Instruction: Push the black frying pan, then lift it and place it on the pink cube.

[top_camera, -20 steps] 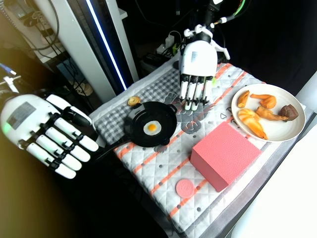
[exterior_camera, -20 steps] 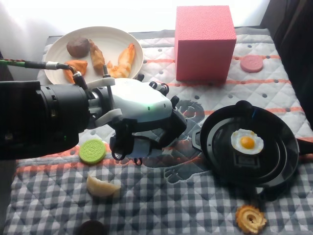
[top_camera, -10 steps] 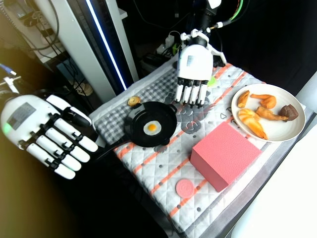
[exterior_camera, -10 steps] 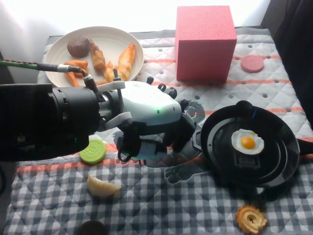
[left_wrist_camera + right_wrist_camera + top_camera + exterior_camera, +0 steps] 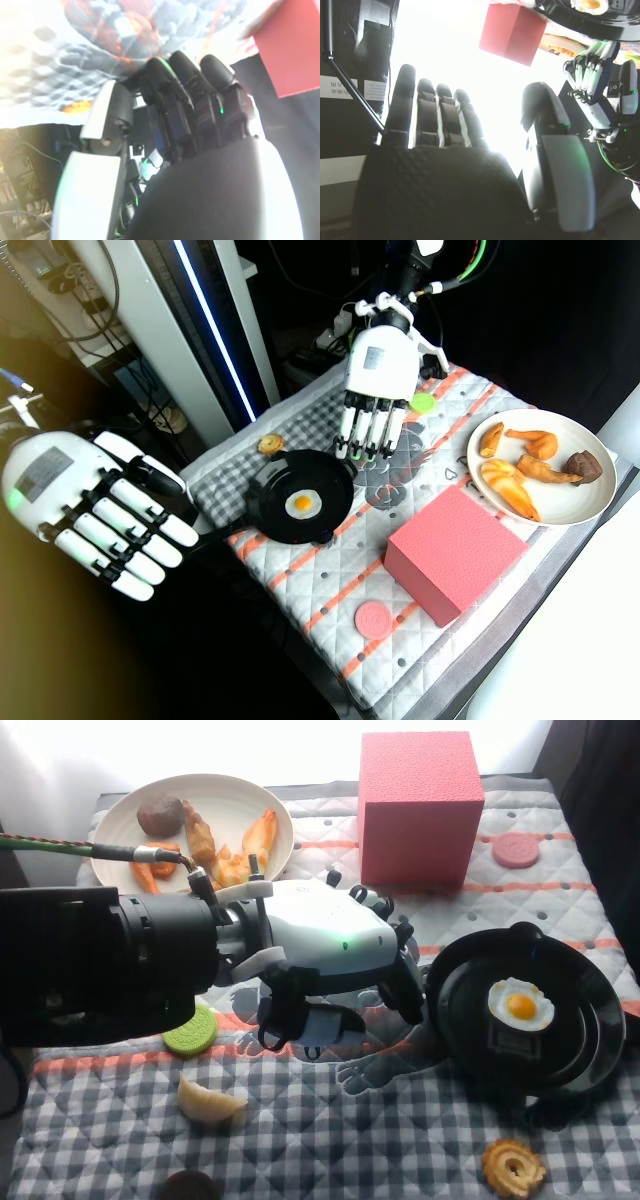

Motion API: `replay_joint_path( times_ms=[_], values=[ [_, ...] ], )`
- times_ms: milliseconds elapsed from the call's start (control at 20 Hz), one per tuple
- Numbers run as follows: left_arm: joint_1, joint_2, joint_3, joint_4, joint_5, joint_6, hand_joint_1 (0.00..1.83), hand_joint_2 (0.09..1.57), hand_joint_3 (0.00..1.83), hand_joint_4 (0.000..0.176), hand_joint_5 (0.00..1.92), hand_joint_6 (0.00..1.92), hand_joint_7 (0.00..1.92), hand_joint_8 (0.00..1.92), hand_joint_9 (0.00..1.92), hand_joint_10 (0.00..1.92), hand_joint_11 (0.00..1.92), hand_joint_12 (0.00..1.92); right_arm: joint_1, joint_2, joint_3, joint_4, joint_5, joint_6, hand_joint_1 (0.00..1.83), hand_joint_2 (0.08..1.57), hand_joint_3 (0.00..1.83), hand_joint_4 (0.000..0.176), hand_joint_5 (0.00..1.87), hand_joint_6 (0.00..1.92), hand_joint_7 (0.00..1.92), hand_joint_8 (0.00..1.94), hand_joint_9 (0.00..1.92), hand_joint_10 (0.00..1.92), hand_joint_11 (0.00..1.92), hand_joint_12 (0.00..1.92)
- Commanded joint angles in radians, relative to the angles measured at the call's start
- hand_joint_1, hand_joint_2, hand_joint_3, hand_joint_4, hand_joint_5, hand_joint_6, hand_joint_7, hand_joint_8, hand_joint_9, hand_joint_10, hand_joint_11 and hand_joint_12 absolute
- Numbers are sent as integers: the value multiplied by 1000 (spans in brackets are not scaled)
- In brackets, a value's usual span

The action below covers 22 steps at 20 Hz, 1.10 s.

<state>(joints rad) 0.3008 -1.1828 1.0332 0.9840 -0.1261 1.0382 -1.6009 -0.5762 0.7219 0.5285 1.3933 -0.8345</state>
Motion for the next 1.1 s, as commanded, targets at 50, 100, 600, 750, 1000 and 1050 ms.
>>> replay_joint_path(
  times_ms=[50,100,600,750,1000,1050],
  values=[
    [-15,-7,-7,-3,-84,-1,1118,1285,28,0,759,17,789,157,496,772,288,1496,-1,4,6,18,122,4,427,1302,1,0,0,0,0,0,4,3,0,445],
    [-15,-10,-6,-3,-86,-1,1118,1285,28,0,759,17,789,157,496,772,288,1496,-1,3,6,18,122,4,427,1302,1,0,0,0,0,0,4,3,0,445],
    [-3,-22,-19,-4,-126,-5,1103,1246,0,0,650,5,720,4,650,259,162,1478,-2,1,5,18,122,4,447,1283,0,0,0,0,0,0,0,0,0,203],
    [-3,-21,-29,-4,-153,-9,987,1267,2,0,543,0,607,0,585,206,96,1510,-2,1,5,18,122,4,438,1290,0,0,0,0,0,0,0,0,0,312],
    [6,-21,-34,-4,-174,-19,1099,1231,0,0,390,0,456,0,475,111,3,1431,-2,1,5,18,122,4,448,1310,1,0,0,0,0,0,2,1,0,322],
    [7,-21,-34,-4,-177,-19,1099,1231,0,0,390,0,456,0,475,111,3,1431,-2,1,5,18,122,4,448,1310,1,0,0,0,0,0,2,1,0,322]
  ],
)
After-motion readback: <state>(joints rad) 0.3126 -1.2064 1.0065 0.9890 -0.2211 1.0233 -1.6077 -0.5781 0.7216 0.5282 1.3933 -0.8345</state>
